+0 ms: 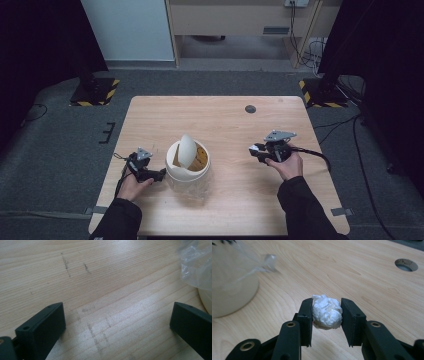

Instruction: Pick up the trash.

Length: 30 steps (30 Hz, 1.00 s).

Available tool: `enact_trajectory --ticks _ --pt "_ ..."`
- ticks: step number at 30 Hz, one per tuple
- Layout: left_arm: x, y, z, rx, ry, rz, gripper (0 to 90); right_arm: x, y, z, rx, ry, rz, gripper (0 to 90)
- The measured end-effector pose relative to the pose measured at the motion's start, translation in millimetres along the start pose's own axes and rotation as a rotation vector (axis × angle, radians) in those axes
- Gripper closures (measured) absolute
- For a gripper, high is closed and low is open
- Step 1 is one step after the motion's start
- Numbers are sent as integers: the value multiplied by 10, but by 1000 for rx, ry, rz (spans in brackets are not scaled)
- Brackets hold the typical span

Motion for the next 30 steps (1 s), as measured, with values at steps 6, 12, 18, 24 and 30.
enact_trajectory --ticks 6,12,18,24,30 --pt "2 0 0 0 1 0 0 -60 163 -107 67 -34 -15 634" --pt "2 0 0 0 1 0 0 -60 279 -198 116 -63 -13 635" --pt "2 0 1 0 1 0 0 -78 347 -313 150 -67 -19 637" --pt "2 1 1 0 0 0 0 -101 417 -449 197 -80 -28 635" --pt "2 1 1 0 1 0 0 -80 562 -647 257 -83 -26 638"
Point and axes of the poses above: each handheld gripper's, and its own axes: y roughly backward along the jaws, z roughly out of its underside, x roughly to its right, the point moved 10 cm from there along -y, roughly forward along the jaws, and after that the axes turned 14 degrees about x, right-handed, at the moved point
